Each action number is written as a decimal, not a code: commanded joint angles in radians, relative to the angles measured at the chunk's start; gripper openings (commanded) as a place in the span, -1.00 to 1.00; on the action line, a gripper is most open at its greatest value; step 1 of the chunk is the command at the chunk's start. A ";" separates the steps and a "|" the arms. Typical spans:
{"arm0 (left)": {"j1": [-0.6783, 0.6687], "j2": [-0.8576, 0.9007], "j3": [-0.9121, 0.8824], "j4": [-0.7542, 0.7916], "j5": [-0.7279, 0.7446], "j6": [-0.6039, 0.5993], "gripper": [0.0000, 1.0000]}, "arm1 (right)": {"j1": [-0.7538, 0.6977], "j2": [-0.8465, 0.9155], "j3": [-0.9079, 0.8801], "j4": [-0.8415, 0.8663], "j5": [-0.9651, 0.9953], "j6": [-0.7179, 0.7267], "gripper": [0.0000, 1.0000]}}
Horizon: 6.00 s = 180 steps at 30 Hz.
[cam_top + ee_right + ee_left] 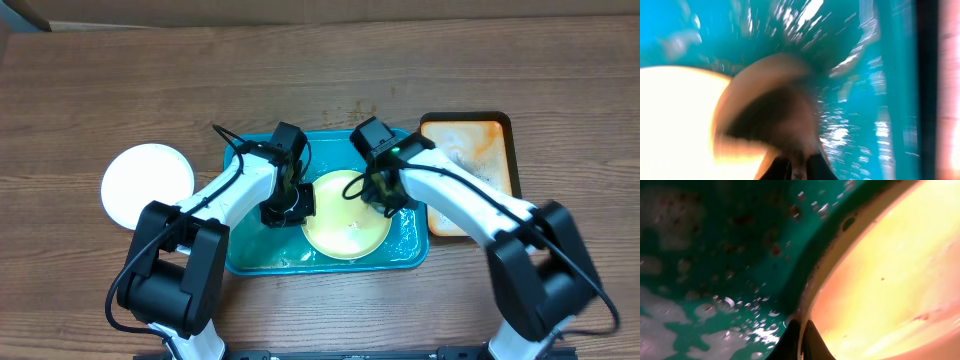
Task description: Clean dirty plates on tray and stack at the side
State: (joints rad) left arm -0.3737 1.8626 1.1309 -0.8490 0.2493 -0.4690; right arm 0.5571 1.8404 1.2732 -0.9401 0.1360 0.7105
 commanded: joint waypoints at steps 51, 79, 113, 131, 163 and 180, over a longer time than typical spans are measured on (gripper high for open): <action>0.000 0.014 -0.019 -0.018 -0.049 -0.006 -0.92 | 0.061 -0.127 -0.367 0.426 -0.085 0.075 -0.93; 0.005 0.011 -0.012 -0.035 -0.049 -0.013 -0.92 | -0.146 -0.256 -0.052 0.081 -0.066 -0.169 -0.93; -0.179 -0.398 0.115 -0.095 -1.054 0.125 -0.92 | -0.452 -0.197 -0.233 0.185 -0.066 -0.428 -0.92; -0.438 -0.293 0.115 -0.081 -1.561 0.126 -0.92 | -0.452 -0.192 -0.233 0.179 -0.066 -0.427 -0.92; -0.439 -0.276 0.115 -0.105 -1.434 0.125 -0.92 | -0.467 0.039 -0.128 0.098 -0.227 -0.607 -0.93; -0.438 -0.276 0.115 -0.119 -1.400 0.106 -0.92 | -0.546 0.008 -0.029 -0.020 -0.224 -0.603 -0.85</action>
State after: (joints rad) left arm -0.8055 1.5799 1.2304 -0.9699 -1.1507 -0.3405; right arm 0.0193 1.8671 1.2976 -0.9886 -0.0795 0.1043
